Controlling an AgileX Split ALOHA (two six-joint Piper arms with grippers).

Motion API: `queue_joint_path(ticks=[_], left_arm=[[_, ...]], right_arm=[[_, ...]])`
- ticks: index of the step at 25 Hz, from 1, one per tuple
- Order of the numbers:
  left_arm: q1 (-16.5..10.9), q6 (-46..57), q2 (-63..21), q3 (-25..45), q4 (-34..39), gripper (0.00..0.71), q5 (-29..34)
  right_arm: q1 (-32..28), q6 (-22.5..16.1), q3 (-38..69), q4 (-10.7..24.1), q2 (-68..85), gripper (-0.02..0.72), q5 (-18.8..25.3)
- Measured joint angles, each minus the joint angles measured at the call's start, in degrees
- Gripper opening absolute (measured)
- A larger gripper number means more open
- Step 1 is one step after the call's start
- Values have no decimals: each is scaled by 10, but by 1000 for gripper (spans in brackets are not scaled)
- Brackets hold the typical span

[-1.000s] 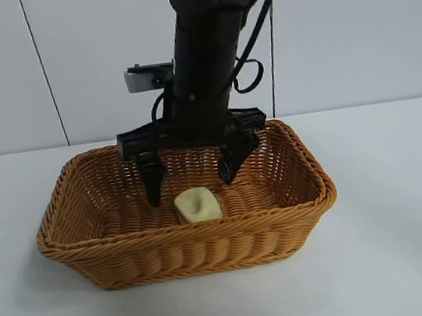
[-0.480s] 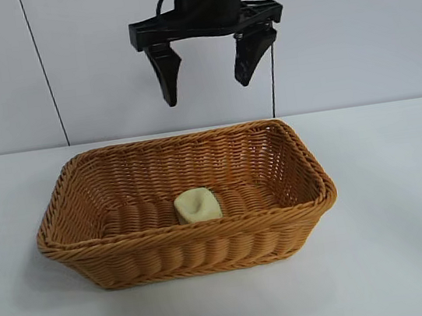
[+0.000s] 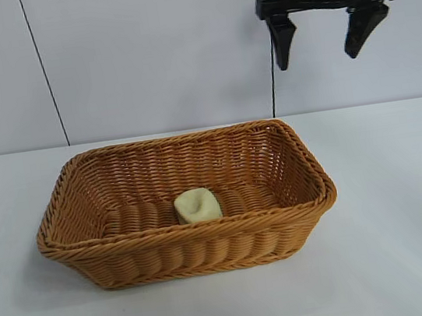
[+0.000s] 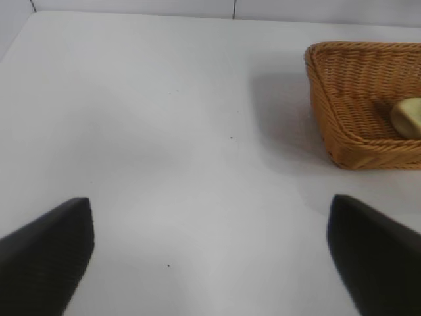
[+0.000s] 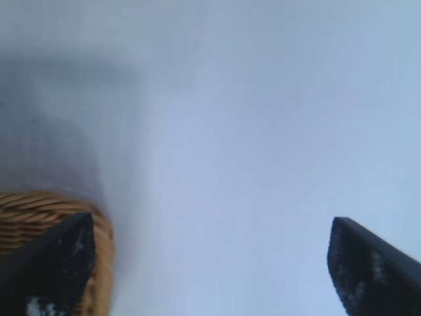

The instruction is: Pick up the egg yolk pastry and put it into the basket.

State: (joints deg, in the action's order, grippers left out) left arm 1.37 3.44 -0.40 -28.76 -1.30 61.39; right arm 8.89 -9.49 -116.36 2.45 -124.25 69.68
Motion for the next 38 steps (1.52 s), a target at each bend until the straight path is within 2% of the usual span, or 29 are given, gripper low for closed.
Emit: queue_joint_path(ticks=[7,10,14,21,26,36,38], left_arm=[[0,0,0,0,0,692,0],[0,0,0,0,0,692,0],[0,0,0,0,0,692,0],[0,0,0,0,0,692,0],[0,0,0,0,0,692,0],[0,0,0,0,0,692,0],[0,0,0,0,0,692,0]], right_arm=[[-85,0,0,0,0,688,0],[-98,2,8,-4,3,688,-1],[-96,22,56,-18,24,688,-1],[-86,27,208,-24,134,688,-1],[-86,42,345,-24,262,688,-1],[-86,46,609,-24,539,688,-1],[-86,46,665,-24,594,688,-16]])
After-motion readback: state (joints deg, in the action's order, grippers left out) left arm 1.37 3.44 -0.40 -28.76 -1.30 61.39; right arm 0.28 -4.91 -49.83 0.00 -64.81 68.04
